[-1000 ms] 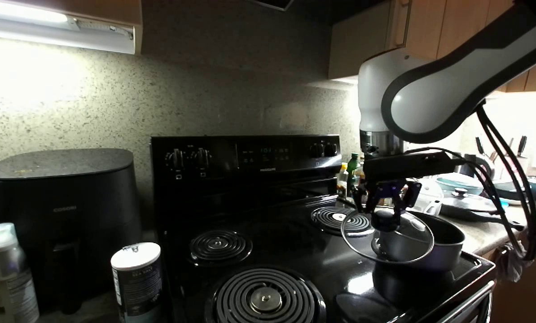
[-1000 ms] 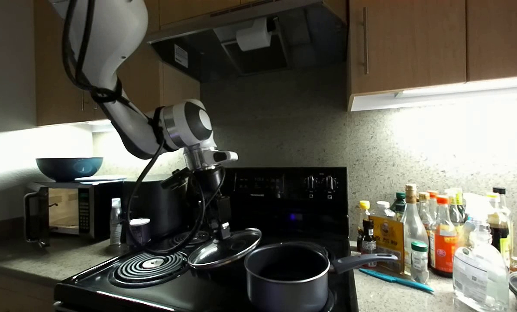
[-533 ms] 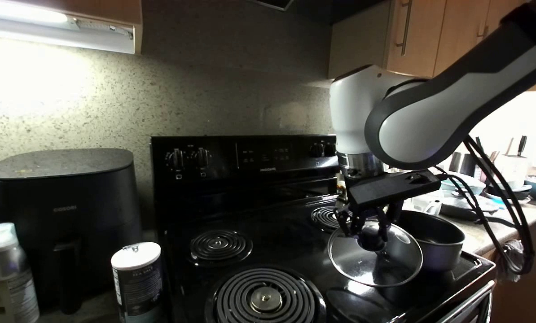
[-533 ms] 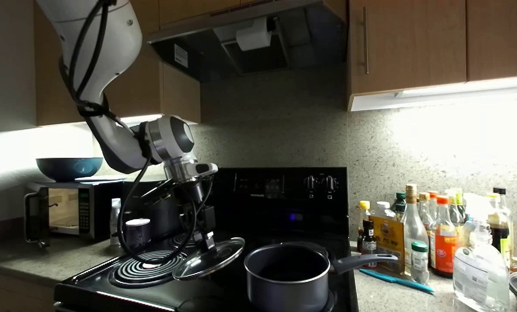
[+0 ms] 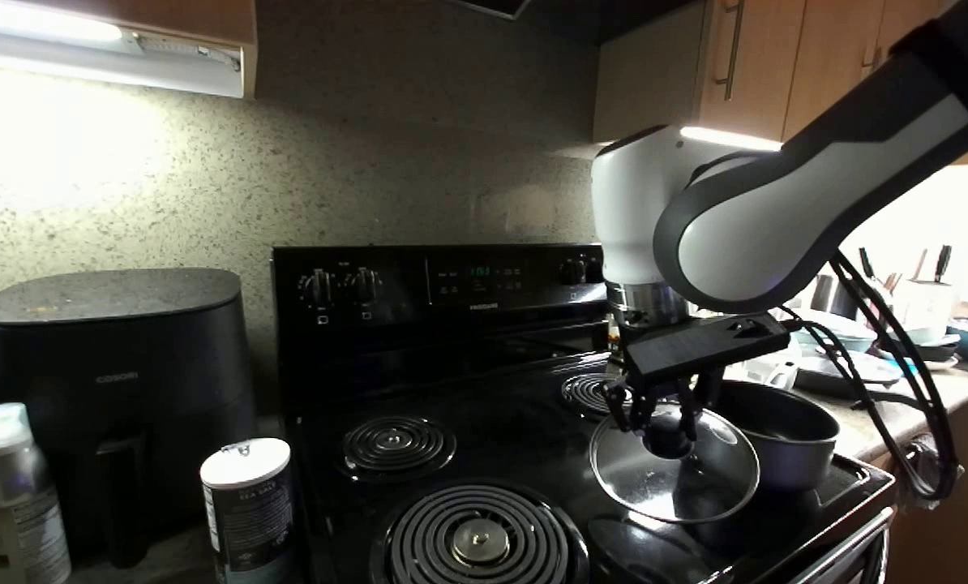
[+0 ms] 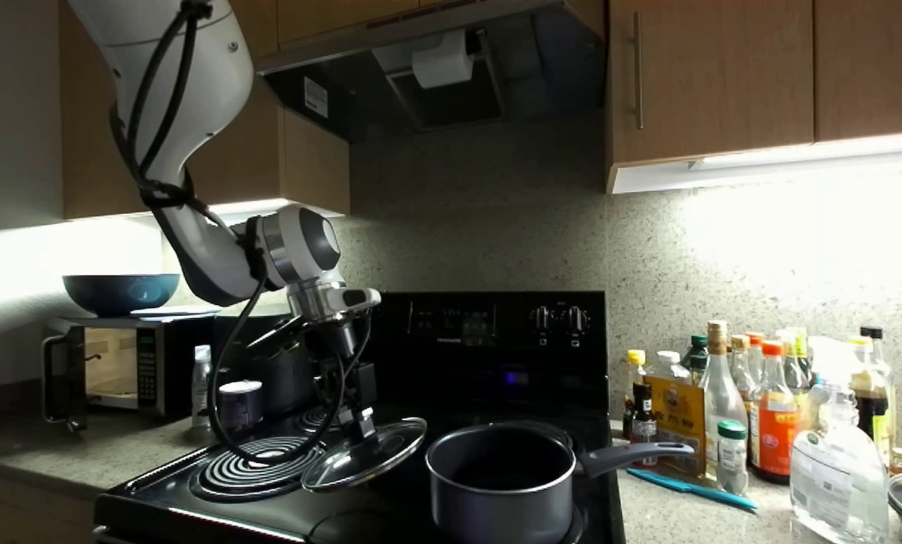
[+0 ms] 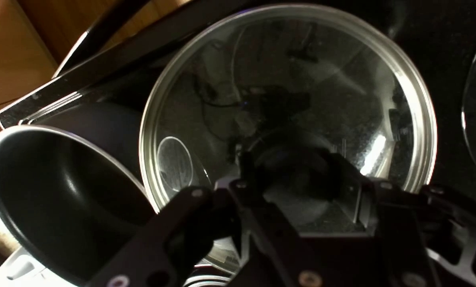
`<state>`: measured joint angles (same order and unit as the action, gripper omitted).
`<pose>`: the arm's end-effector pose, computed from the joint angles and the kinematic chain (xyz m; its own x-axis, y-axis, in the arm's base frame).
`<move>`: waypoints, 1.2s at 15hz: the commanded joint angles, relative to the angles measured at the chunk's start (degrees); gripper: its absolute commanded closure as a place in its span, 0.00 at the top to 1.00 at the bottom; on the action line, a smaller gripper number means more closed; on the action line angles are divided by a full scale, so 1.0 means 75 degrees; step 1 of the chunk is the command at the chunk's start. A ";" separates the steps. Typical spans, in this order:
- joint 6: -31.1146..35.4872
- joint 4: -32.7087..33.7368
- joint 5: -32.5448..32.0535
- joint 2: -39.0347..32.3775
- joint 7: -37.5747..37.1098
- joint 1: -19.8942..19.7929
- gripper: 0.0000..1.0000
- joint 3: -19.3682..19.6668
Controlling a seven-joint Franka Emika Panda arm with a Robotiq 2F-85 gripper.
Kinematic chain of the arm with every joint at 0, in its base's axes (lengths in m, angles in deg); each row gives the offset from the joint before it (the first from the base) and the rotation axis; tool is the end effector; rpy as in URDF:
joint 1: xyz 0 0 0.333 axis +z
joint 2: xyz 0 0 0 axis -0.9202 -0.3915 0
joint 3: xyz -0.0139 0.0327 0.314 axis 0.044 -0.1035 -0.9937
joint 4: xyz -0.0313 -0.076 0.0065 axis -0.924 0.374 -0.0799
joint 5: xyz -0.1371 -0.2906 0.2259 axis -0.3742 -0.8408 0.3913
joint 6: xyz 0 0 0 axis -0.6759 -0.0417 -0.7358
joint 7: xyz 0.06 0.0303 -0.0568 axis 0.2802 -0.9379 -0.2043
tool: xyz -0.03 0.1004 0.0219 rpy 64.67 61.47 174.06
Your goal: Remove the lid from the pot
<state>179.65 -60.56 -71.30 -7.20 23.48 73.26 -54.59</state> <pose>0.4876 0.1230 0.3342 0.9328 -0.3328 0.1381 -0.3593 -0.8878 0.2876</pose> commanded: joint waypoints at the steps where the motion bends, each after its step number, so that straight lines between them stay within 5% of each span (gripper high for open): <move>1: 0.0218 0.0232 0.0101 -0.0407 0.0543 0.0101 0.23 0.0092; 10: 0.0917 0.0796 0.0817 -0.1246 0.2025 0.0113 0.23 0.0363; 11: 0.0827 0.0682 0.0538 -0.1200 0.1617 0.0231 0.48 0.0450; 14: 0.0829 0.0789 0.0706 -0.1313 0.1778 0.0239 0.48 0.0479; 15: 0.0829 0.0791 0.0707 -0.1314 0.1778 0.0242 0.23 0.0479; 18: 0.0660 0.1051 0.0969 -0.1604 0.2082 0.0205 0.23 0.0545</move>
<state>185.84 -54.50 -66.26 -17.59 36.45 74.11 -51.78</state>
